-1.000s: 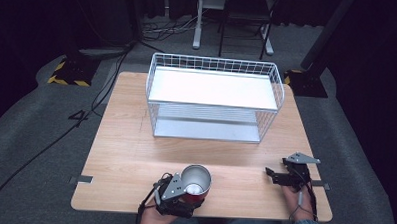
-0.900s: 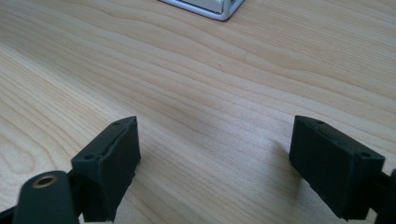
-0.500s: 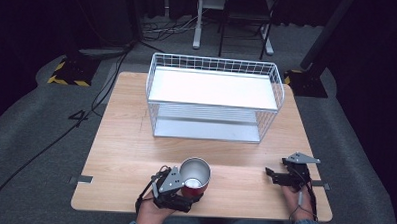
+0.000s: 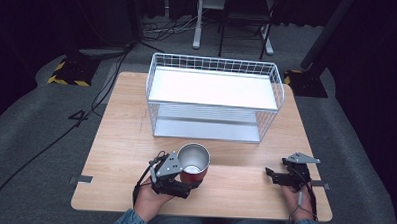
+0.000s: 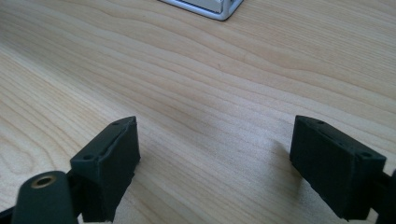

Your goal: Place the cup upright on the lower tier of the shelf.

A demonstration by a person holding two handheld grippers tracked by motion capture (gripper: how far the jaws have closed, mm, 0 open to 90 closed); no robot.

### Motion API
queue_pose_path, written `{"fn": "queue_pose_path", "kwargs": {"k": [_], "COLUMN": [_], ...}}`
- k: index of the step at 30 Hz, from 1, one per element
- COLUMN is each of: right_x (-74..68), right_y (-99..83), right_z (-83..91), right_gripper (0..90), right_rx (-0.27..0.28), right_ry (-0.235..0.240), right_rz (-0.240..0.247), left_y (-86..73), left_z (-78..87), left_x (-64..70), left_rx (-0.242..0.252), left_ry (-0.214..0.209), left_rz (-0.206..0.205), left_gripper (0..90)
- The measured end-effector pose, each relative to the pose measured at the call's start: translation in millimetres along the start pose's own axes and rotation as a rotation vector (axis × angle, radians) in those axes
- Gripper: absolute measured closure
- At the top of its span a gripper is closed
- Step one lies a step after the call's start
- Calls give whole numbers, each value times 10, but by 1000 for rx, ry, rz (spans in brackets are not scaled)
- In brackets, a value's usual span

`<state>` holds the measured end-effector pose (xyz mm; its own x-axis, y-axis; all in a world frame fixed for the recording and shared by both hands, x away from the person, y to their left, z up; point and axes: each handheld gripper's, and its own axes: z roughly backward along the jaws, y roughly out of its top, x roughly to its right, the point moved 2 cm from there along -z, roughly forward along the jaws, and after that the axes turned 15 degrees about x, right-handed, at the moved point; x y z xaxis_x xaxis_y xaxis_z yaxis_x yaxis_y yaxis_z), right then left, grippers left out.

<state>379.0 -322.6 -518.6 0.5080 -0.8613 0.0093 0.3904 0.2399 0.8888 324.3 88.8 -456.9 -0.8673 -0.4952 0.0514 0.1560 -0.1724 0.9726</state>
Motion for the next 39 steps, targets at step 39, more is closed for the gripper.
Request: {"fn": "queue_pose_path", "kwargs": {"k": [39], "right_x": [-18], "right_y": [6], "right_z": [-12], "right_gripper": [163], "right_rx": [2], "right_ry": [11], "right_rz": [7], "left_y": [177], "left_z": [-734], "left_x": [-884], "left_rx": [-6], "left_ry": [94], "left_rz": [7], "left_gripper": [162]}}
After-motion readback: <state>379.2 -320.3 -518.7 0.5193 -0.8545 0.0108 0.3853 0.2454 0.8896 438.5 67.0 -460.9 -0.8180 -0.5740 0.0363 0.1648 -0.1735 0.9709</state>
